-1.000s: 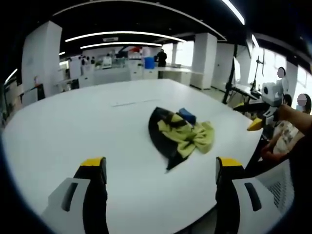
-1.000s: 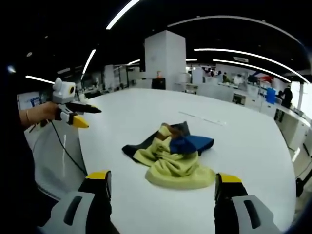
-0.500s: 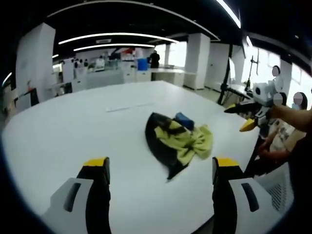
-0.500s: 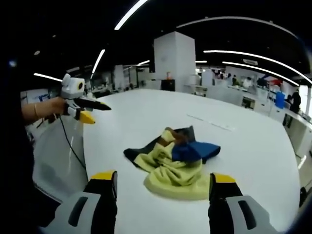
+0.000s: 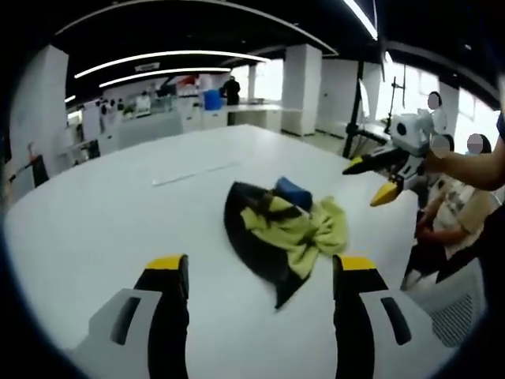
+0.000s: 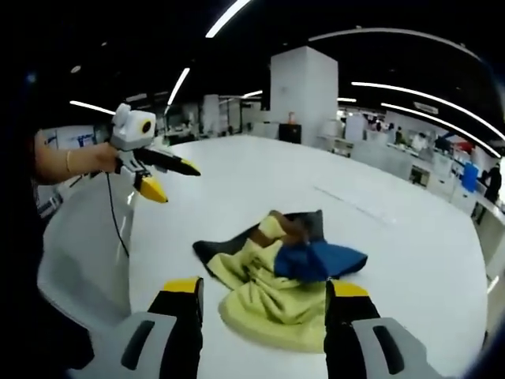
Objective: Fold the garment on the visible template until the final outline fits inside the template.
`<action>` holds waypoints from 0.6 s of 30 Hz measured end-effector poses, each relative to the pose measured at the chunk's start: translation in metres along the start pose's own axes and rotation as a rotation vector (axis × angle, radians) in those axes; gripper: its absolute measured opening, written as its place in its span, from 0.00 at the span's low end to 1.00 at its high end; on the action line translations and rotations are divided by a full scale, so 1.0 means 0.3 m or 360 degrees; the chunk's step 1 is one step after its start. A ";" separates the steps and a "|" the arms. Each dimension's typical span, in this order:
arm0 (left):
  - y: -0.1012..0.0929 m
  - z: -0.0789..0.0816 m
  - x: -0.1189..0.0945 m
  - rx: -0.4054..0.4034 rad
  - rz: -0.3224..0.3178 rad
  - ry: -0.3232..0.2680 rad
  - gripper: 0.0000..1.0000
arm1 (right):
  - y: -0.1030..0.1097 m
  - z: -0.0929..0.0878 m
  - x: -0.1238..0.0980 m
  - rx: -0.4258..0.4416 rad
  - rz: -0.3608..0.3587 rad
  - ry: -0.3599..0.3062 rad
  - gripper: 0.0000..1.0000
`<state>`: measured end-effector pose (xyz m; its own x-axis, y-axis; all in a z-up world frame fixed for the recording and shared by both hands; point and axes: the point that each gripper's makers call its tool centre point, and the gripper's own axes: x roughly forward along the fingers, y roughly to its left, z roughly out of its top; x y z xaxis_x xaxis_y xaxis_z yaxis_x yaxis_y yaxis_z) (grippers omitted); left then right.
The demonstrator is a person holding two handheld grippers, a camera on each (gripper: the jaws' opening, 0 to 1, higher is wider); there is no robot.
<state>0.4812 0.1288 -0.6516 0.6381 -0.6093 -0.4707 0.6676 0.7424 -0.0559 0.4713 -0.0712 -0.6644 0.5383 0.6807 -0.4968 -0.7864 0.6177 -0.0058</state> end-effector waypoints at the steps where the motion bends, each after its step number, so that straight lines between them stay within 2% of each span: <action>1: 0.002 0.001 0.008 0.0001 -0.0002 0.0003 0.70 | -0.006 0.001 0.006 -0.0002 0.0001 0.0002 0.56; 4: 0.010 -0.011 0.038 0.0049 0.0010 0.0043 0.68 | -0.020 0.004 0.027 0.0002 0.0012 0.0010 0.52; 9: 0.012 -0.024 0.093 0.0014 -0.0035 0.0062 0.64 | -0.047 0.007 0.061 0.0012 0.0025 0.0013 0.47; 18: 0.046 0.006 0.195 0.0023 -0.0056 0.0047 0.57 | -0.090 0.003 0.134 0.0062 0.0047 0.0024 0.37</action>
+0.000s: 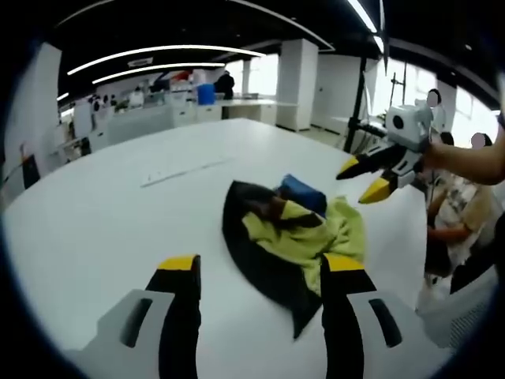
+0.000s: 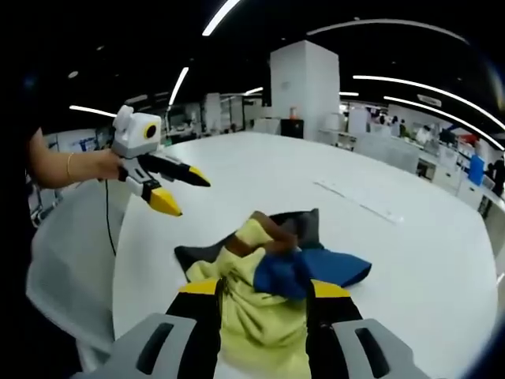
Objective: Fold the garment on the visible template until the final outline fits inside the template.
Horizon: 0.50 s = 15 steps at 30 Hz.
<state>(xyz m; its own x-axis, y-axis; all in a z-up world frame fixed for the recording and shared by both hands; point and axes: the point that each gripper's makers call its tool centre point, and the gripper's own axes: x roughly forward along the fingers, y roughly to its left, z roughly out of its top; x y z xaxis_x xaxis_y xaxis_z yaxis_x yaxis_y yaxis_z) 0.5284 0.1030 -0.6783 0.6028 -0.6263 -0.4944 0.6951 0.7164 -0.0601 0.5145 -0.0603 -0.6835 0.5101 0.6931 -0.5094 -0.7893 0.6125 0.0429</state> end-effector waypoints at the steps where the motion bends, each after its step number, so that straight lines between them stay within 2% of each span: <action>1: 0.004 0.002 0.010 0.0005 -0.0003 0.0004 0.56 | -0.005 0.001 0.007 0.0003 -0.0003 -0.0002 0.36; 7: 0.025 0.019 0.080 0.0066 -0.0011 0.0025 0.50 | -0.029 -0.007 0.054 0.0040 0.0015 0.0015 0.34; 15: 0.036 0.025 0.164 0.0039 -0.0089 0.0019 0.45 | -0.057 -0.031 0.101 0.0069 0.0034 0.0047 0.31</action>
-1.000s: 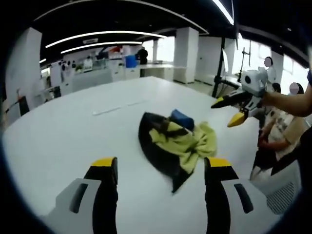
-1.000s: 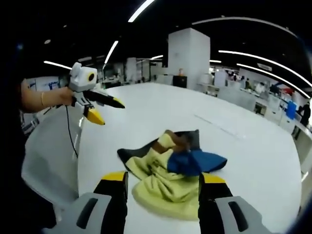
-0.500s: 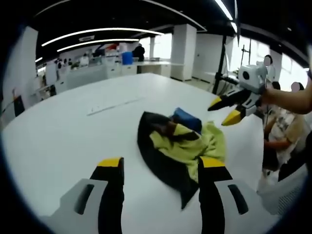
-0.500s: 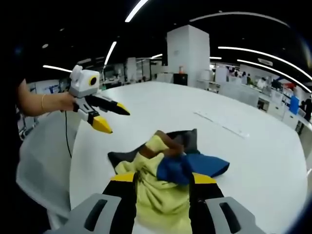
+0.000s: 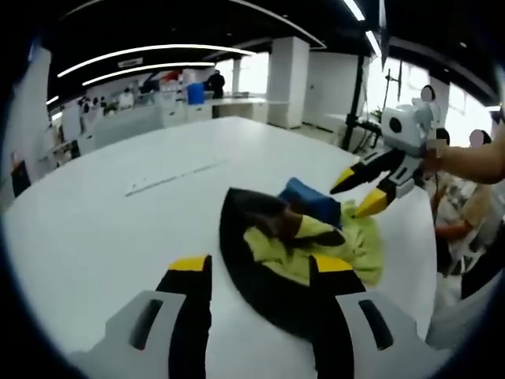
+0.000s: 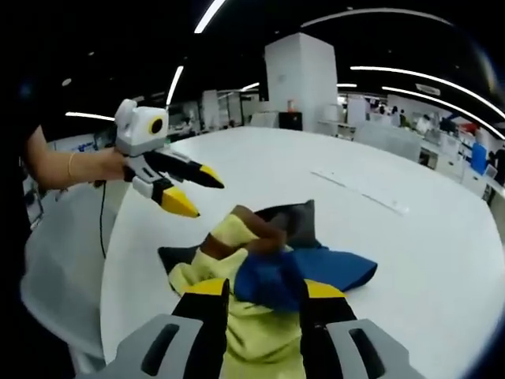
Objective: Fold the garment on the visible template until the final outline fits inside the template.
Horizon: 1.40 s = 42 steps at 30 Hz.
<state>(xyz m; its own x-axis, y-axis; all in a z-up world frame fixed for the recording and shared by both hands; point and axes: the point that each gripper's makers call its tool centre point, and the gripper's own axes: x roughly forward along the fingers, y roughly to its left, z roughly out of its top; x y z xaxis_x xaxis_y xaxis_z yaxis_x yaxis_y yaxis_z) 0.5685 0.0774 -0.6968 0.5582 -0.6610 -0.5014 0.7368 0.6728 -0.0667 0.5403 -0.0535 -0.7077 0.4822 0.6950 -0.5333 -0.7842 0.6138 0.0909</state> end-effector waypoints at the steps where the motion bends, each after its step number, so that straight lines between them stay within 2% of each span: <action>1: 0.005 0.000 0.008 0.0006 -0.0001 0.0002 0.44 | -0.003 -0.002 0.005 0.0004 0.0001 0.0003 0.30; 6: 0.036 0.018 0.050 0.0025 -0.0019 -0.0023 0.39 | -0.011 -0.017 0.033 0.0036 0.0017 0.0021 0.25; 18: 0.079 0.035 0.158 0.0012 -0.0043 -0.0051 0.30 | -0.007 -0.048 0.067 0.0030 0.0037 0.0077 0.23; 25: 0.069 0.055 0.212 0.0001 -0.0087 -0.0052 0.25 | -0.002 -0.049 0.076 0.0049 0.0045 0.0071 0.19; 32: 0.056 0.043 0.261 -0.0023 -0.0143 -0.0029 0.20 | 0.009 -0.044 0.080 0.0063 0.0058 0.0062 0.16; 42: 0.056 0.028 0.303 -0.0187 -0.0220 -0.0019 0.15 | 0.020 -0.052 0.076 0.0066 0.0067 0.0073 0.14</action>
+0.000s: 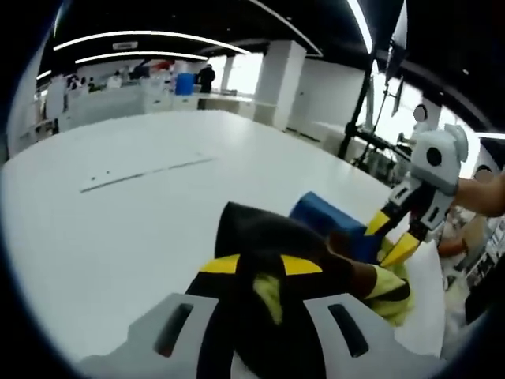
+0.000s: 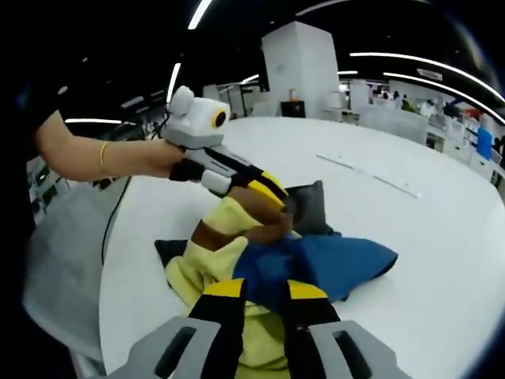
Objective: Fold the garment on the visible template until the final outline fits inside the template.
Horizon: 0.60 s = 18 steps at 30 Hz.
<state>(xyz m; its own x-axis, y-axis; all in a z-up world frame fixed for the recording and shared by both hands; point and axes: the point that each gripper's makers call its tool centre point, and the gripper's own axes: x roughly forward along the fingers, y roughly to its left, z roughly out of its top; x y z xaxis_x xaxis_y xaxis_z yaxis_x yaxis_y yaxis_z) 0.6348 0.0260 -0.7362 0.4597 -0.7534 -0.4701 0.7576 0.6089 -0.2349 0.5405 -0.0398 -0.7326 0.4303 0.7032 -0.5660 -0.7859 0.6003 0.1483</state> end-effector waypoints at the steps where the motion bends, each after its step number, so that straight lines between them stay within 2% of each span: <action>1: 0.000 -0.001 0.002 -0.0009 -0.0001 0.0002 0.14 | 0.001 0.000 0.000 0.0000 0.0000 -0.0001 0.13; 3: 0.000 -0.003 0.006 -0.0020 -0.0003 0.0003 0.13 | 0.001 -0.001 0.001 0.0001 -0.0001 -0.0006 0.10; 7: -0.009 -0.003 0.011 -0.0057 -0.0022 -0.0001 0.00 | -0.004 -0.003 0.002 0.0010 -0.0015 -0.0006 0.06; 12: -0.006 -0.004 0.016 -0.0054 -0.0009 0.0002 0.00 | -0.008 -0.003 -0.003 0.0017 -0.0023 -0.0007 0.00; 18: -0.009 0.011 0.001 -0.0031 0.0011 -0.0008 0.00 | -0.010 0.012 -0.026 0.0013 -0.0036 -0.0038 0.00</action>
<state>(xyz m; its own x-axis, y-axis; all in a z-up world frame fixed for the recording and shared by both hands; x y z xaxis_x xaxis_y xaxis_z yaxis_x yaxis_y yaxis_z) 0.6345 0.0233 -0.7328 0.4673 -0.7503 -0.4677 0.7451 0.6189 -0.2484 0.5412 -0.0455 -0.7256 0.4585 0.6983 -0.5497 -0.7721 0.6193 0.1425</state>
